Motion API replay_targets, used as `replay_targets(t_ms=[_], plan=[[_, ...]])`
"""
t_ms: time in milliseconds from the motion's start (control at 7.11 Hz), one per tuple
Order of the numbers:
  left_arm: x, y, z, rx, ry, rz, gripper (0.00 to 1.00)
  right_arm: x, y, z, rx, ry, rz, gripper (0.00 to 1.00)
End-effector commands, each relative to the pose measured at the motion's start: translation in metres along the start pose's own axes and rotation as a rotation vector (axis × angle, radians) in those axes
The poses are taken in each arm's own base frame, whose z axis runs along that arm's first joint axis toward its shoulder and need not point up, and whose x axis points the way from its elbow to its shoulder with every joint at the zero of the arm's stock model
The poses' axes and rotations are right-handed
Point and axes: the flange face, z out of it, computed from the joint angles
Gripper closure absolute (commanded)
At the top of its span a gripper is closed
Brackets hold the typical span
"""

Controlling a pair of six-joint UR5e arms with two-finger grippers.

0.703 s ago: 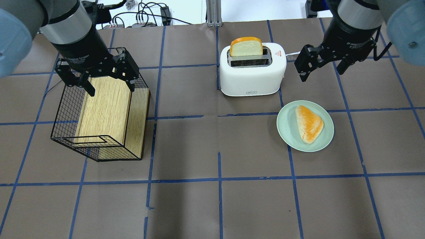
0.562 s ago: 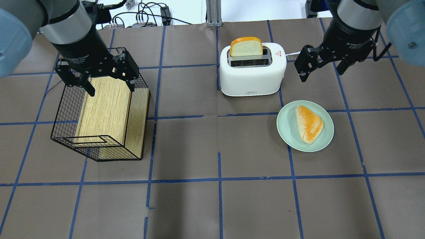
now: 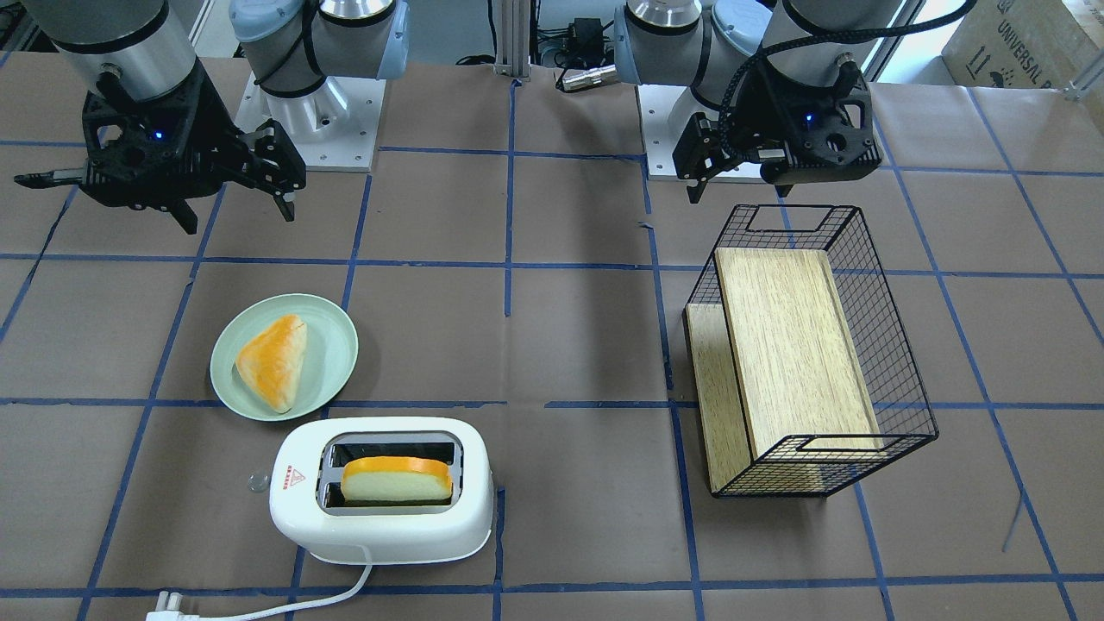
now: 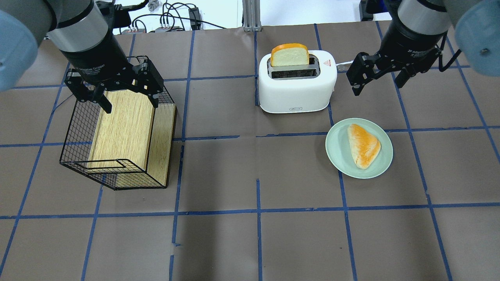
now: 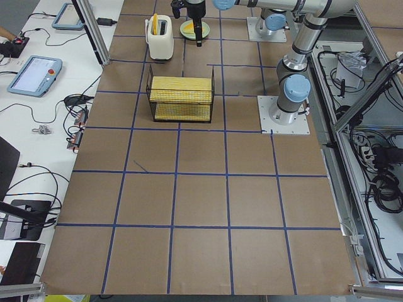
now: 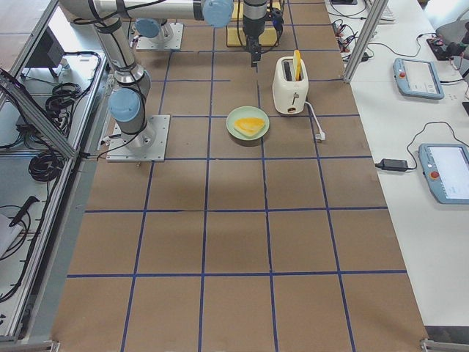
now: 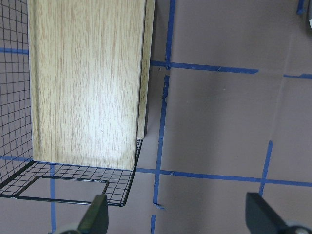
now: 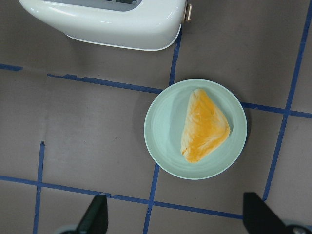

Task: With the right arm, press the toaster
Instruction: 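Move the right gripper farther from the robot toward the toaster's side lever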

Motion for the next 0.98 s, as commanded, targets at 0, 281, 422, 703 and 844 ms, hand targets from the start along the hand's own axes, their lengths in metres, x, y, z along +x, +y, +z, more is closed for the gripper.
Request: replay_targets(t_ms=[0, 281, 422, 703, 844], plan=[[0.000, 0.000, 0.000, 0.000, 0.000, 0.000, 0.00, 0.022, -0.016, 0.003, 0.023, -0.083, 0.037, 0.65], [0.000, 0.000, 0.000, 0.000, 0.000, 0.000, 0.00, 0.081, -0.053, 0.003, 0.071, -0.221, 0.056, 0.95], [0.000, 0.000, 0.000, 0.000, 0.000, 0.000, 0.00, 0.100, -0.072, 0.005, 0.089, -0.255, 0.050, 0.95], [0.000, 0.000, 0.000, 0.001, 0.000, 0.000, 0.00, 0.113, -0.103, 0.042, 0.065, -0.327, 0.052, 0.95], [-0.001, 0.000, 0.000, 0.000, 0.000, -0.001, 0.00, 0.118, -0.119, 0.067, 0.065, -0.350, 0.047, 0.95]])
